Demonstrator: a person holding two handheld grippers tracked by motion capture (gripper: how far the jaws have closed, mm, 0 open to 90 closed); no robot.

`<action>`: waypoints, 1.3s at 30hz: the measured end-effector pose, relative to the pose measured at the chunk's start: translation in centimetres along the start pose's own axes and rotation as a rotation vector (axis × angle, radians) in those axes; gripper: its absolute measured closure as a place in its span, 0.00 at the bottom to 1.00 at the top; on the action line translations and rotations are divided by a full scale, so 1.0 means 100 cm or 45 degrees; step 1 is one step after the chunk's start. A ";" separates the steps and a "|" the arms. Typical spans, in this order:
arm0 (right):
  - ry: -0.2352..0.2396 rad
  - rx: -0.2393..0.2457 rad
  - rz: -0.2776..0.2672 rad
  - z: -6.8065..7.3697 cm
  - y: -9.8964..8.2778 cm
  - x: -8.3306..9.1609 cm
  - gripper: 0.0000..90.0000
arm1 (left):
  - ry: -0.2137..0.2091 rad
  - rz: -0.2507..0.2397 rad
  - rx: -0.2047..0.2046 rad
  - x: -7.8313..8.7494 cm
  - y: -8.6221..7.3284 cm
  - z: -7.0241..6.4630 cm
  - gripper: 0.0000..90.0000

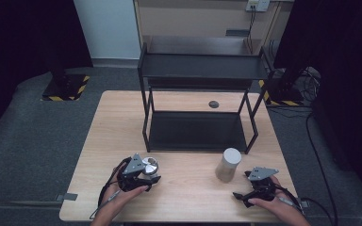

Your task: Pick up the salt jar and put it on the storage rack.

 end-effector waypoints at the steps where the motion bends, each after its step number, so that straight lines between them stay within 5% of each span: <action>1: 0.000 0.000 0.000 0.000 0.000 0.000 0.02 | -0.003 0.002 0.001 0.000 0.000 0.000 0.33; 20: 0.005 -0.003 -0.002 -0.001 0.000 0.000 0.02 | -0.090 -0.005 -0.049 0.003 0.016 -0.004 0.33; 39: 0.005 -0.002 -0.002 -0.001 0.000 0.000 0.02 | -0.063 -0.025 -0.078 0.010 0.080 -0.009 0.33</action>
Point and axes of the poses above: each handheld gripper's, and its own axes: x roughly backward along the jaws, y roughly out of its top, z roughly to its left, the point moved 9 cm from there along -x, roughly forward along the jaws, and after that the axes turned 10 degrees about -y, right-handed, at the moved point
